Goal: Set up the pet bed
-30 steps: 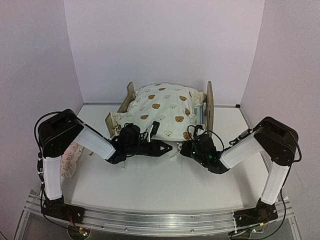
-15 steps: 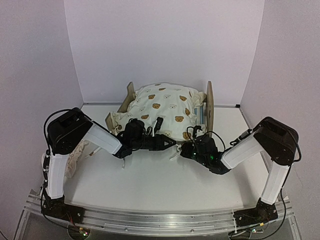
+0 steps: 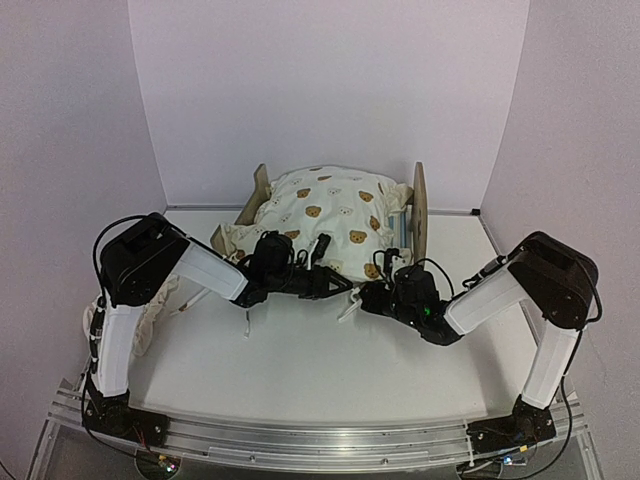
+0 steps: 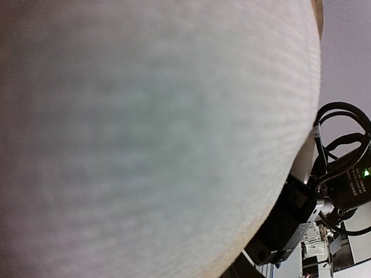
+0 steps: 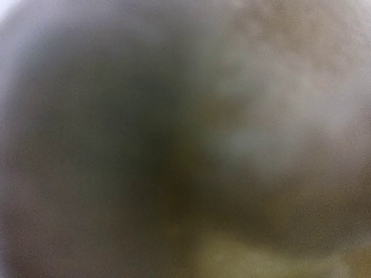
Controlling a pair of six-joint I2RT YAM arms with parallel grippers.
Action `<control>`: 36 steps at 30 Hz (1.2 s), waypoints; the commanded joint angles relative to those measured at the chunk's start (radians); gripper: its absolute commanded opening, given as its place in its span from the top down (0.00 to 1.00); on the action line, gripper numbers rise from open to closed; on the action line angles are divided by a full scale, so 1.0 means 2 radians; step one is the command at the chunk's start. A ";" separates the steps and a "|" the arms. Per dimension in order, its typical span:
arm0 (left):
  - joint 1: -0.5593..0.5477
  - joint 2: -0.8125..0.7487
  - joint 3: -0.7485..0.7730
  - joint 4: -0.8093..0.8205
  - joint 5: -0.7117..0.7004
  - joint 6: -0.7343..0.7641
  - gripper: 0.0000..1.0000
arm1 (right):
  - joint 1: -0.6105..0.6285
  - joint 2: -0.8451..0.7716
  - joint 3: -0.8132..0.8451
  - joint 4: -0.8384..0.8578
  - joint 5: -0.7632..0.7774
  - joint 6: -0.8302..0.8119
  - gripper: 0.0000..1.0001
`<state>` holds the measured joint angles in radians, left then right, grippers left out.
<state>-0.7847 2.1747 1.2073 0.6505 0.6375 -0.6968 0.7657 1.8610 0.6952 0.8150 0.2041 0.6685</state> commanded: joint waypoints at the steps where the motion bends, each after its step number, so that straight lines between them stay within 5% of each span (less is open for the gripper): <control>1: 0.005 0.020 0.030 -0.020 0.013 0.009 0.62 | -0.004 0.003 0.008 0.021 -0.024 -0.005 1.00; 22: 0.008 0.032 0.048 -0.055 0.023 0.022 0.72 | -0.008 -0.003 0.006 0.023 -0.028 0.001 1.00; 36: 0.007 0.038 0.050 -0.046 0.027 0.015 0.99 | -0.009 -0.005 0.004 0.023 -0.027 0.008 1.00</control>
<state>-0.7750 2.2196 1.2919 0.5770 0.6806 -0.6542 0.7513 1.8610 0.6952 0.8223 0.1486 0.6798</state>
